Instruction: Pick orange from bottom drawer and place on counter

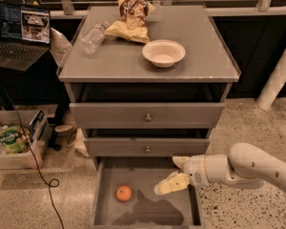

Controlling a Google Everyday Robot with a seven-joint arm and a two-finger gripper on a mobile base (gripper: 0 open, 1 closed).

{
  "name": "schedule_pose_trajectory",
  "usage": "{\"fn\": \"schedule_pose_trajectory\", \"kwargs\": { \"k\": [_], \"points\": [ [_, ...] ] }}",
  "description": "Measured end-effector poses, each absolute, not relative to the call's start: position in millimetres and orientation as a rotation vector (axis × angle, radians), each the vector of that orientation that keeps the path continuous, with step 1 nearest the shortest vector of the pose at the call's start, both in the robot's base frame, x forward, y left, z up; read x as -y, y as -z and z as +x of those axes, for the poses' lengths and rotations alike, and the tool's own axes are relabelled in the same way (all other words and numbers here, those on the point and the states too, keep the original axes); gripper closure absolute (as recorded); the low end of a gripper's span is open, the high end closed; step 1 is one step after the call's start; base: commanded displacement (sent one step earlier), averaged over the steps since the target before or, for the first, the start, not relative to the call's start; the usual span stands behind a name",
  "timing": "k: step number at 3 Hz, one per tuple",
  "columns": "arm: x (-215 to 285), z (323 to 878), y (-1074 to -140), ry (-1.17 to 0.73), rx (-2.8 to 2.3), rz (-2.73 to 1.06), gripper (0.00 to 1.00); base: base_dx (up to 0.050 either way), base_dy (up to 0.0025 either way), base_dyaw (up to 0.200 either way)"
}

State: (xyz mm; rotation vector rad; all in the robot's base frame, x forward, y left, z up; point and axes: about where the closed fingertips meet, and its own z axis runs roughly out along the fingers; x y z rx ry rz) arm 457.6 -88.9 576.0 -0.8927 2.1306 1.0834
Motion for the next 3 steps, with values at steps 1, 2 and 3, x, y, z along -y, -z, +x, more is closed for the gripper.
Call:
{"fn": "schedule_pose_trajectory", "kwargs": {
  "k": [1, 2, 3],
  "points": [
    [85.0, 444.4, -585.3, -0.986, -2.143, -0.847, 0.0, 0.0, 0.0, 0.0],
    [73.1, 430.2, -579.5, -0.876, -2.091, -0.804, 0.0, 0.0, 0.0, 0.0],
    [71.8, 456.2, -544.1, -0.867, -2.022, -0.734, 0.0, 0.0, 0.0, 0.0]
  ]
}}
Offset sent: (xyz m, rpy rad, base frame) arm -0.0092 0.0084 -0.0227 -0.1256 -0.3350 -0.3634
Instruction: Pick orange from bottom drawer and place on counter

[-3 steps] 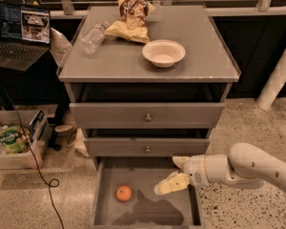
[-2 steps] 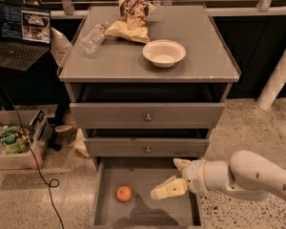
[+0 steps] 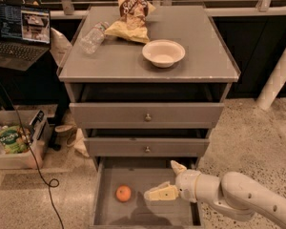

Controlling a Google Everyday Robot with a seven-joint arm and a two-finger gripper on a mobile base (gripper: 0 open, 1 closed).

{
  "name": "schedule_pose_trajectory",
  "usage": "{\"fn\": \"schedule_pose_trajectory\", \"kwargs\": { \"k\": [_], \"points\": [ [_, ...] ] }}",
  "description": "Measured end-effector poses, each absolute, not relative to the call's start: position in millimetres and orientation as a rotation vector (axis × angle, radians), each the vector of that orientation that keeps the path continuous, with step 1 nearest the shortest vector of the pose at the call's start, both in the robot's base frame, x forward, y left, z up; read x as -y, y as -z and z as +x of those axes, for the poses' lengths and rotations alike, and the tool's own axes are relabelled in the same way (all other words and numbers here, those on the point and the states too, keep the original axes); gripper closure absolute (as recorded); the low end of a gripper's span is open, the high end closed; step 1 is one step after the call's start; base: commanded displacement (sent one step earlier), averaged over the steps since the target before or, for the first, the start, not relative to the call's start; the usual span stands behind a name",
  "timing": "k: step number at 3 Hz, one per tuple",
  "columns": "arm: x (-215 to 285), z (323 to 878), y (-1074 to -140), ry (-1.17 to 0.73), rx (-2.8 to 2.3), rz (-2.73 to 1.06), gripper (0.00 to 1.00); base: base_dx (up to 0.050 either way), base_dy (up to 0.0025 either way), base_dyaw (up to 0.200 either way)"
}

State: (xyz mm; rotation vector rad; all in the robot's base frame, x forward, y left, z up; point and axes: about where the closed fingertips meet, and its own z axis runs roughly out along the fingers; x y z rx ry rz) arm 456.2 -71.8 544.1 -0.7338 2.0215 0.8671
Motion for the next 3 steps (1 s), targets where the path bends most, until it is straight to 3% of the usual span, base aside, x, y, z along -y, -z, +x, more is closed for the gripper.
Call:
{"fn": "schedule_pose_trajectory", "kwargs": {
  "k": [2, 3],
  "points": [
    [61.4, 527.7, -506.8, -1.01, -1.975, -0.703, 0.0, 0.0, 0.0, 0.0],
    [61.4, 527.7, -506.8, -1.01, -1.975, -0.703, 0.0, 0.0, 0.0, 0.0]
  ]
}}
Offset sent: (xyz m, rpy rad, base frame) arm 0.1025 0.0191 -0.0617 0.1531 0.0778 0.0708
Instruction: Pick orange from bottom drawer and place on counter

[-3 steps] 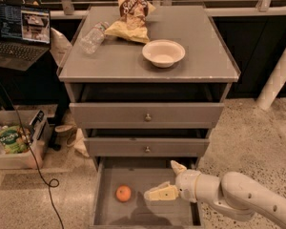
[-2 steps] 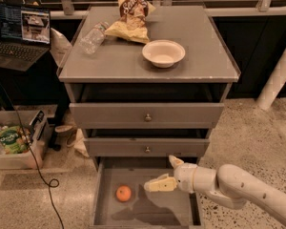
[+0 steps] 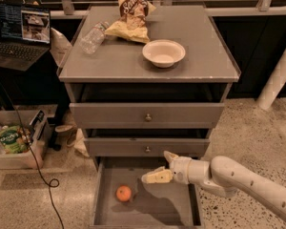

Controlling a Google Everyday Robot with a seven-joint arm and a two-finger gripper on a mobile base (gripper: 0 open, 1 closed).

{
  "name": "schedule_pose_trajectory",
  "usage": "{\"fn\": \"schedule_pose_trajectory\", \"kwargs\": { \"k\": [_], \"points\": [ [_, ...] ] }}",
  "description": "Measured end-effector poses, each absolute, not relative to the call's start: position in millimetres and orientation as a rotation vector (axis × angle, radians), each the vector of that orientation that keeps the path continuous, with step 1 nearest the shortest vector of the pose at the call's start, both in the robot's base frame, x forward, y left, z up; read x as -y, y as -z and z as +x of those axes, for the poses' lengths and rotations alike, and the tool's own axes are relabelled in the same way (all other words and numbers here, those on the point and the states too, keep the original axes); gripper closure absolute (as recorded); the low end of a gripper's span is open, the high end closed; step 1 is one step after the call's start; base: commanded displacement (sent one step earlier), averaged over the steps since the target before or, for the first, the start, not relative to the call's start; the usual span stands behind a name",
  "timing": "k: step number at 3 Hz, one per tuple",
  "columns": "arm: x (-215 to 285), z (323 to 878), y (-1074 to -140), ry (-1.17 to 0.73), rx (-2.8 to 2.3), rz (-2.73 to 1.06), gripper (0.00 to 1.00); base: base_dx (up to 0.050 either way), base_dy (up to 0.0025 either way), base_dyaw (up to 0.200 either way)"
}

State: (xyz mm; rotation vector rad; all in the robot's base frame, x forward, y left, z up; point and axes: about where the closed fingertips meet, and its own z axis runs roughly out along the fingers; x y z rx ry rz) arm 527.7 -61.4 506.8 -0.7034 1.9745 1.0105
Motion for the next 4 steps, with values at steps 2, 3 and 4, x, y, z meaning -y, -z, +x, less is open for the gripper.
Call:
{"fn": "schedule_pose_trajectory", "kwargs": {
  "k": [2, 3, 4],
  "points": [
    [44.0, 532.5, -462.5, -1.003, -2.001, -0.63, 0.0, 0.0, 0.0, 0.0],
    [17.1, 541.3, -427.5, -1.029, -2.017, -0.659, 0.0, 0.0, 0.0, 0.0],
    [-5.9, 546.4, -399.7, -1.052, -2.043, -0.693, 0.0, 0.0, 0.0, 0.0]
  ]
}}
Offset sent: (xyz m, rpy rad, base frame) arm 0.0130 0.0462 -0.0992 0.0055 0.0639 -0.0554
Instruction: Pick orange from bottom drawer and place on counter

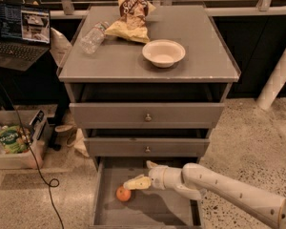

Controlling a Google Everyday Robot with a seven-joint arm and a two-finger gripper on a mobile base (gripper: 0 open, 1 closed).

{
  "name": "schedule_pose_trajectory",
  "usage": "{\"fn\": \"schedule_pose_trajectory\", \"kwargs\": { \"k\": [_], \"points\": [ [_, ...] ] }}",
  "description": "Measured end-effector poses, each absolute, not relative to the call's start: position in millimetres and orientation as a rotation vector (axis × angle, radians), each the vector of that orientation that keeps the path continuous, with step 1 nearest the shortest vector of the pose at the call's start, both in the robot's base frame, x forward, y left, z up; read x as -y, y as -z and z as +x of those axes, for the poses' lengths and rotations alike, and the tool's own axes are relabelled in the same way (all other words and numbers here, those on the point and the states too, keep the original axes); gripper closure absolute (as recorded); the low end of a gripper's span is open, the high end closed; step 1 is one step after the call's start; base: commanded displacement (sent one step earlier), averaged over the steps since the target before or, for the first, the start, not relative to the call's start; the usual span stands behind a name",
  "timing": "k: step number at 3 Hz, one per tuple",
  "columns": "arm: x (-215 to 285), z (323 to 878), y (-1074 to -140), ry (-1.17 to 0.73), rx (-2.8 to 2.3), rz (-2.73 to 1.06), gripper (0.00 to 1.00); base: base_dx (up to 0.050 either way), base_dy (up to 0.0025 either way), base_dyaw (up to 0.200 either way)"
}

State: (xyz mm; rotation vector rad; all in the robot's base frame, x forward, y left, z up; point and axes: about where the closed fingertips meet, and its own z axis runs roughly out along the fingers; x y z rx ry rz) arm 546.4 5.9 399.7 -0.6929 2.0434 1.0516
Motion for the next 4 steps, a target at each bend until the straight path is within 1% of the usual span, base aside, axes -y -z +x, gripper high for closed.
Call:
{"fn": "schedule_pose_trajectory", "kwargs": {
  "k": [2, 3, 4],
  "points": [
    [-33.5, 552.6, -355.4, -0.996, -2.118, -0.701, 0.0, 0.0, 0.0, 0.0],
    [-35.0, 564.4, -347.1, -1.003, -2.157, -0.71, 0.0, 0.0, 0.0, 0.0],
    [-35.2, 564.8, -346.5, -1.006, -2.16, -0.711, 0.0, 0.0, 0.0, 0.0]
  ]
}}
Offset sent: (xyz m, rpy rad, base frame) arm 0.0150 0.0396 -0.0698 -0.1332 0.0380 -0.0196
